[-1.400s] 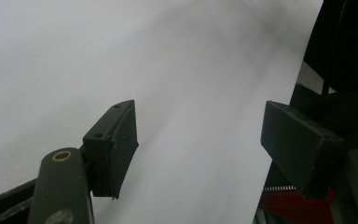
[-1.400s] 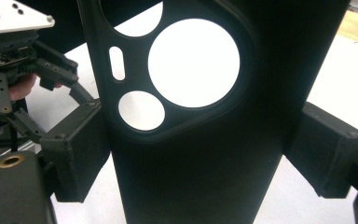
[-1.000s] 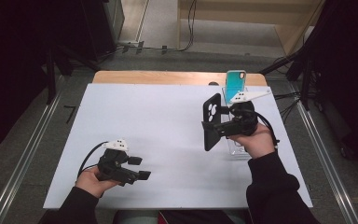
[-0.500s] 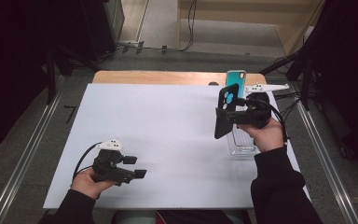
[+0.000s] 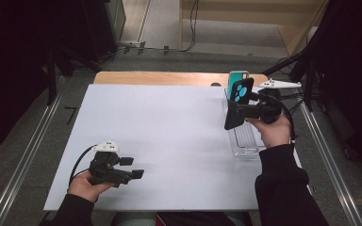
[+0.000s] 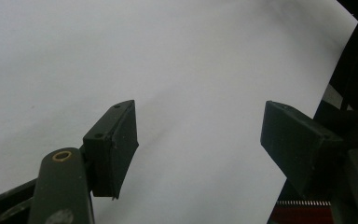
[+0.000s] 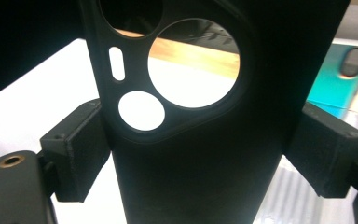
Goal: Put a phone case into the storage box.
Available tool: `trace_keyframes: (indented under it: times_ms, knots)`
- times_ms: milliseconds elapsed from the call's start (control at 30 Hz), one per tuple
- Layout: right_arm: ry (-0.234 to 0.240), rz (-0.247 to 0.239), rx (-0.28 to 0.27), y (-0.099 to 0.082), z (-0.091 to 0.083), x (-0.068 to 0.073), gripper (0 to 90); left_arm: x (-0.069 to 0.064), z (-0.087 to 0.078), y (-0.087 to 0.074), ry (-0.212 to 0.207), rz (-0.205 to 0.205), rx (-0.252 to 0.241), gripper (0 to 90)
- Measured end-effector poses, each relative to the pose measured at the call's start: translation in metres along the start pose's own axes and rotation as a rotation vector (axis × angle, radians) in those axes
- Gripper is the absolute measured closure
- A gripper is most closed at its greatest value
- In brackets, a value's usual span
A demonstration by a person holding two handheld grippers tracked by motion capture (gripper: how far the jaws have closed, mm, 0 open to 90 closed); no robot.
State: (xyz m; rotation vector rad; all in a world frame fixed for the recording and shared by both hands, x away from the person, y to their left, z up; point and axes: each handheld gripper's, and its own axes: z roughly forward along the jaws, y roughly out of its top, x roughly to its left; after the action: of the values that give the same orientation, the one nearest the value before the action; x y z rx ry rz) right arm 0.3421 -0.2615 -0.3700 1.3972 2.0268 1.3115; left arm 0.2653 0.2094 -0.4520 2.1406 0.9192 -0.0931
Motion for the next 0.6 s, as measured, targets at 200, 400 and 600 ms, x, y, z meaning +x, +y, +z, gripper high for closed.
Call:
trace_keyframes:
  times_ms: [200,400,600]
  knots:
    - [-0.061,0.025,-0.012,0.001,0.006,-0.012,11.9,0.002,0.000,-0.001,0.000,-0.010,-0.005,27.4]
    - [-0.098,0.039,-0.020,0.005,0.012,-0.031,11.9,0.002,0.002,-0.002,-0.006,-0.010,0.003,27.5]
    - [-0.126,0.064,-0.026,0.015,0.019,-0.042,11.9,0.003,0.002,-0.002,-0.007,-0.012,0.006,27.5]
